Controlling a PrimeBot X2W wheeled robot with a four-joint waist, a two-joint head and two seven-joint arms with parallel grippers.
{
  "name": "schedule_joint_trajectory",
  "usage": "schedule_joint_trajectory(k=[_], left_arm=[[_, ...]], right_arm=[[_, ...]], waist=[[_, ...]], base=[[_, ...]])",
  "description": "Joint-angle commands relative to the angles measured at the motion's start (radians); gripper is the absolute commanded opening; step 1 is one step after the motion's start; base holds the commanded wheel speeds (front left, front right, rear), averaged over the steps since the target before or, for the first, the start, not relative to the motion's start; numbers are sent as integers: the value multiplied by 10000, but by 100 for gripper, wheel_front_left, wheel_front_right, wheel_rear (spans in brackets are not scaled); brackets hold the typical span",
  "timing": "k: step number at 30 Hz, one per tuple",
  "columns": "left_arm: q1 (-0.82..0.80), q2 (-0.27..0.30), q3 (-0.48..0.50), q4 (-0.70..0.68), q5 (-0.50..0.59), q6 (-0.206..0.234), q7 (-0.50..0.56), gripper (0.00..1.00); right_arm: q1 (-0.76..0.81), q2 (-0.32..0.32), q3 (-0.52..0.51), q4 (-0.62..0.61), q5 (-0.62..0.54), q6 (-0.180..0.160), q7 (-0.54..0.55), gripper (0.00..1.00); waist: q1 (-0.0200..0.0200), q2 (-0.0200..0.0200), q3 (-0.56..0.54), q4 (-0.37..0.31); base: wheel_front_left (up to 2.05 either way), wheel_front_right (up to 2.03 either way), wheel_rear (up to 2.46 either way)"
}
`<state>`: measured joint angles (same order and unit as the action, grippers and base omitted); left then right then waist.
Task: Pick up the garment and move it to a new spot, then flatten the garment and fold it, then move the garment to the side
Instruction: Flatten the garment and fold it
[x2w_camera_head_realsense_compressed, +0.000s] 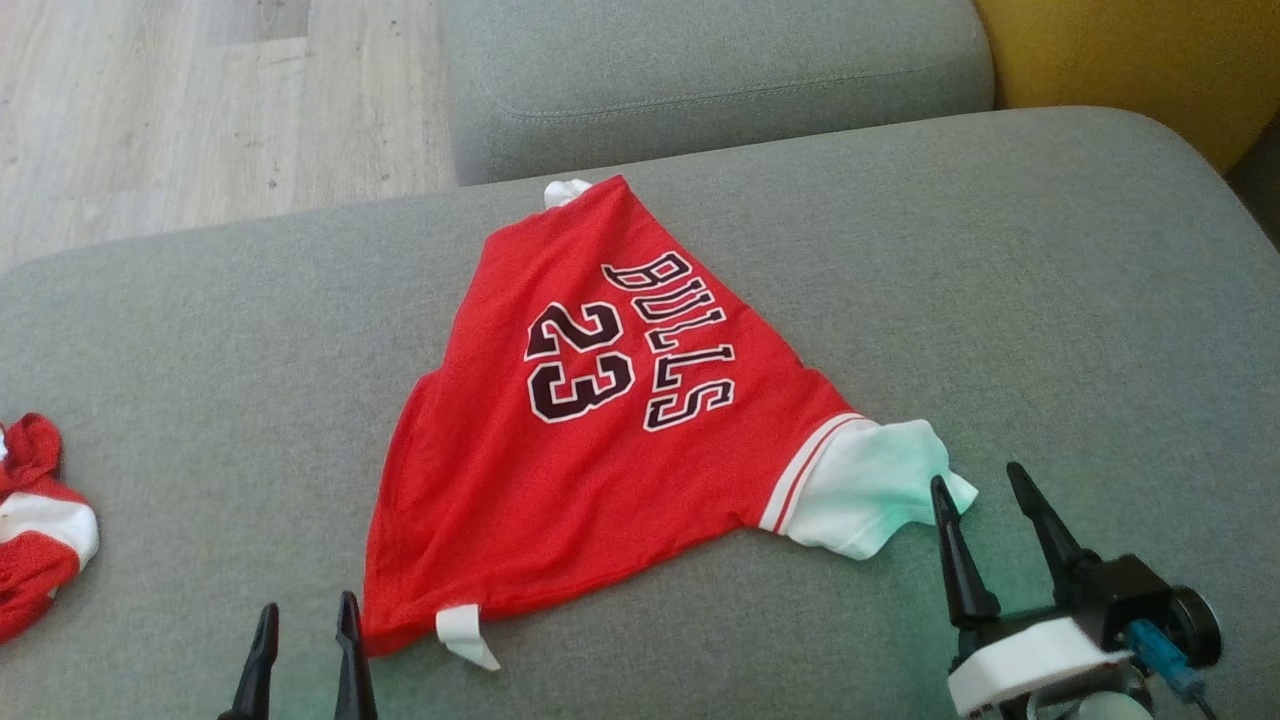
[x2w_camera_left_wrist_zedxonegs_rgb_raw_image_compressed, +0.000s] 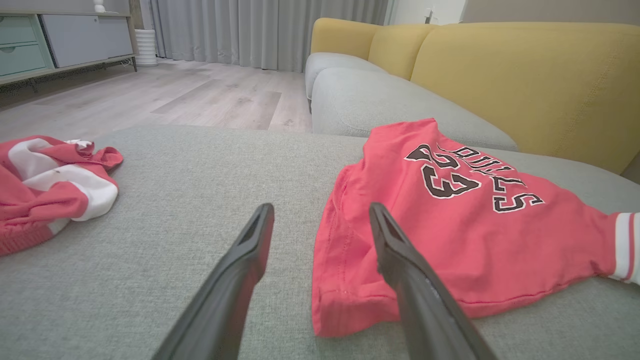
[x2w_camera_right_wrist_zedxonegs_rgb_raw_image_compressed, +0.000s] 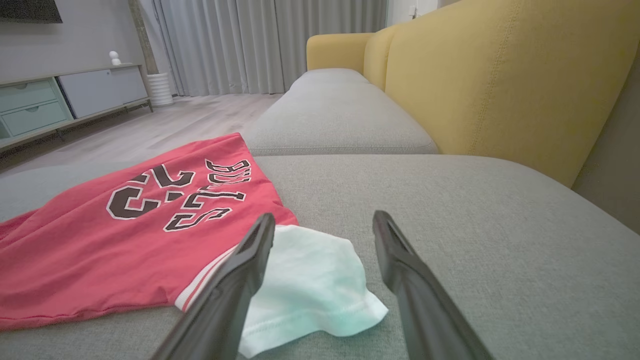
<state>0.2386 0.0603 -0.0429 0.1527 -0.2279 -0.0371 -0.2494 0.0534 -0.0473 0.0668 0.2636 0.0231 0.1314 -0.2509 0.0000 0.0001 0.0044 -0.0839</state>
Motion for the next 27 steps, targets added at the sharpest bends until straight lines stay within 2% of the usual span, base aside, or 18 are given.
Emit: schedule_joint_trajectory(k=[1,14,21,27], left_arm=[[-317,-74,371,-215,79,-65,-124,100],[-324,-99,170,-96,52,-77,-124,100],[-212,-66,53,513,329,-378,-124,100],[-498,333,-129,764,255,-522,955,100]], right_arm=[[-125,-34,195,-213,-72,-7,-109,100],[-240,-31,202,25,47,-7,-109,100],[-639,-210,-6,229,-219,-7,-109,100],[-1439,-513,-214,1309,-634,-7,840,100]], waist=[[0,-1,-9,-5],[0,-1,-24,-114],[0,-1,9,-199],[0,-1,214,-178]], base=[[0,0,0],[0,0,0],[0,0,0],[0,0,0]])
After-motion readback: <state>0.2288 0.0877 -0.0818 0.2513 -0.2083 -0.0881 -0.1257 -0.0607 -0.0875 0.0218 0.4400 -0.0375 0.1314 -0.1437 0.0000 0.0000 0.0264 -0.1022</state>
